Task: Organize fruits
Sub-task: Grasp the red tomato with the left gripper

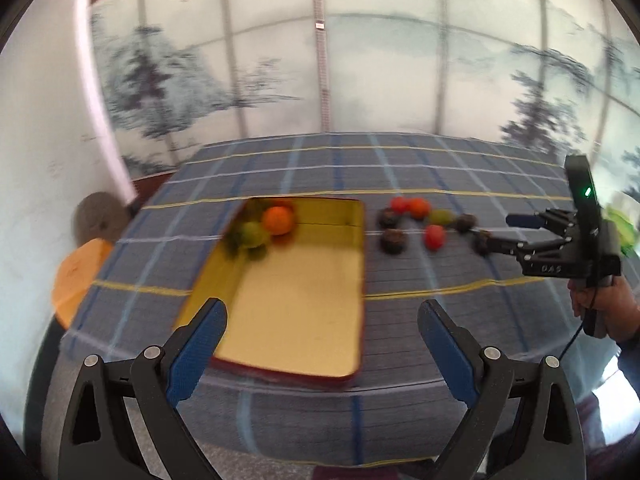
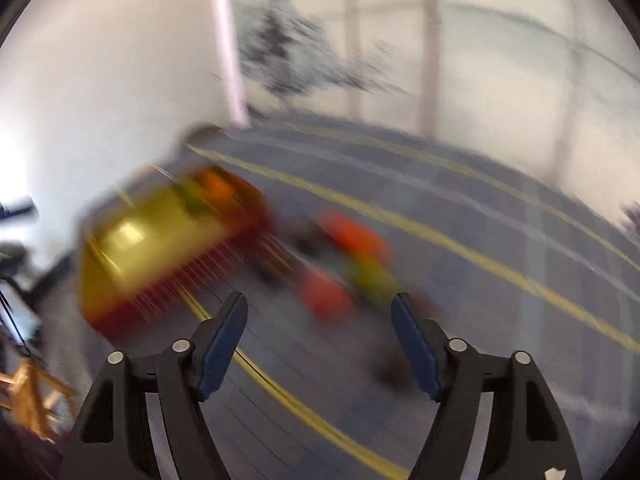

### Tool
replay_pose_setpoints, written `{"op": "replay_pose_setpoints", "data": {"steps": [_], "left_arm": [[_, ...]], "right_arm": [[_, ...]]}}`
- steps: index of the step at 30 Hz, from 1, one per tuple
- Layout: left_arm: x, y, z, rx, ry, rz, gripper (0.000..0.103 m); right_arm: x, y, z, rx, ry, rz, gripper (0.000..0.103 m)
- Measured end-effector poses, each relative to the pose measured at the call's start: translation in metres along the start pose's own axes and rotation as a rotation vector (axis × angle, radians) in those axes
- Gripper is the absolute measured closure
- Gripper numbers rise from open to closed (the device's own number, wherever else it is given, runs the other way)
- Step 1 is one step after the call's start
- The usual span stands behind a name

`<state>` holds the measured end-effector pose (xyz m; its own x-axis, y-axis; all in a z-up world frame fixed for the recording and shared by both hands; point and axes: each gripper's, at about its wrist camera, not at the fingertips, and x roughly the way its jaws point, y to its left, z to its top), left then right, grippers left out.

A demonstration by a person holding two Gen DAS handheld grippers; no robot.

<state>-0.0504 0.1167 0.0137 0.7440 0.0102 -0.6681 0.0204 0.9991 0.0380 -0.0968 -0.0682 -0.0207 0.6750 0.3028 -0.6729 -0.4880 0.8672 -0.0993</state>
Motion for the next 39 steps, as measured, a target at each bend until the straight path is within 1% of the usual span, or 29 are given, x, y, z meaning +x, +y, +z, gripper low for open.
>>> {"op": "replay_pose_setpoints", "data": {"steps": [1, 2, 4, 5, 7, 9, 10, 11, 13, 15, 16, 17, 19, 20, 23, 26, 27, 28, 29, 30, 31, 32, 33, 36, 39], "left_arm": [[0.004, -0.007, 0.004, 0.016, 0.006, -0.036, 0.007], [0.008, -0.015, 0.009, 0.033, 0.012, -0.076, 0.007], [0.018, -0.034, 0.021, 0.082, 0.019, -0.149, 0.007], [0.024, -0.044, 0.026, 0.102, 0.025, -0.165, 0.007], [0.041, -0.062, 0.039, 0.13, 0.055, -0.198, 0.008], [0.062, -0.076, 0.054, 0.139, 0.077, -0.228, 0.008], [0.068, -0.081, 0.058, 0.144, 0.085, -0.235, 0.009], [0.077, -0.086, 0.065, 0.149, 0.094, -0.245, 0.01], [0.094, -0.098, 0.076, 0.158, 0.098, -0.266, 0.016], [0.114, -0.108, 0.084, 0.185, 0.114, -0.261, 0.032], [0.124, -0.111, 0.086, 0.202, 0.131, -0.263, 0.034], [0.14, -0.117, 0.09, 0.228, 0.166, -0.265, 0.036], [0.157, -0.123, 0.092, 0.261, 0.202, -0.274, 0.036], [0.164, -0.126, 0.092, 0.279, 0.208, -0.274, 0.036], [0.185, -0.133, 0.093, 0.318, 0.238, -0.233, 0.036], [0.204, -0.138, 0.091, 0.339, 0.266, -0.218, 0.036], [0.212, -0.141, 0.09, 0.354, 0.286, -0.194, 0.037], [0.216, -0.144, 0.087, 0.36, 0.298, -0.187, 0.039], [0.222, -0.145, 0.085, 0.365, 0.312, -0.192, 0.047], [0.229, -0.147, 0.081, 0.365, 0.335, -0.203, 0.062], [0.233, -0.148, 0.079, 0.366, 0.344, -0.194, 0.07], [0.234, -0.148, 0.076, 0.366, 0.333, -0.174, 0.072], [0.232, -0.147, 0.074, 0.355, 0.318, -0.171, 0.072], [0.222, -0.143, 0.068, 0.308, 0.327, -0.14, 0.072], [0.192, -0.137, 0.062, 0.225, 0.298, -0.144, 0.072]], "right_arm": [[-0.001, -0.015, -0.011, 0.009, 0.029, -0.045, 0.044], [-0.003, -0.032, -0.024, 0.037, 0.054, -0.076, 0.045], [-0.01, -0.064, -0.045, 0.115, 0.068, -0.104, 0.045], [-0.011, -0.076, -0.051, 0.137, 0.069, -0.12, 0.045], [-0.013, -0.091, -0.056, 0.194, 0.07, -0.107, 0.046], [-0.02, -0.103, -0.057, 0.245, 0.014, -0.076, 0.046], [-0.021, -0.105, -0.059, 0.258, 0.008, -0.06, 0.046], [-0.022, -0.107, -0.061, 0.263, 0.01, -0.05, 0.046], [-0.02, -0.108, -0.06, 0.266, 0.014, -0.028, 0.046], [-0.025, -0.114, -0.063, 0.279, -0.005, -0.007, 0.046], [-0.028, -0.116, -0.064, 0.291, -0.013, 0.007, 0.046], [-0.029, -0.114, -0.066, 0.299, -0.017, 0.013, 0.046], [-0.03, -0.116, -0.066, 0.32, -0.03, 0.032, 0.046], [-0.032, -0.117, -0.067, 0.329, -0.037, 0.042, 0.045], [-0.033, -0.115, -0.065, 0.326, -0.048, 0.06, 0.043], [-0.032, -0.113, -0.064, 0.318, -0.048, 0.075, 0.042], [-0.032, -0.114, -0.064, 0.319, -0.048, 0.078, 0.042], [-0.032, -0.114, -0.064, 0.322, -0.049, 0.083, 0.041], [-0.032, -0.115, -0.064, 0.326, -0.051, 0.087, 0.041], [-0.032, -0.116, -0.065, 0.331, -0.051, 0.091, 0.041], [-0.031, -0.117, -0.065, 0.337, -0.049, 0.093, 0.041], [-0.03, -0.119, -0.066, 0.343, -0.044, 0.093, 0.041], [-0.029, -0.12, -0.066, 0.347, -0.039, 0.093, 0.041], [-0.028, -0.12, -0.066, 0.351, -0.033, 0.092, 0.041], [-0.027, -0.111, -0.062, 0.308, -0.023, 0.078, 0.04]]}}
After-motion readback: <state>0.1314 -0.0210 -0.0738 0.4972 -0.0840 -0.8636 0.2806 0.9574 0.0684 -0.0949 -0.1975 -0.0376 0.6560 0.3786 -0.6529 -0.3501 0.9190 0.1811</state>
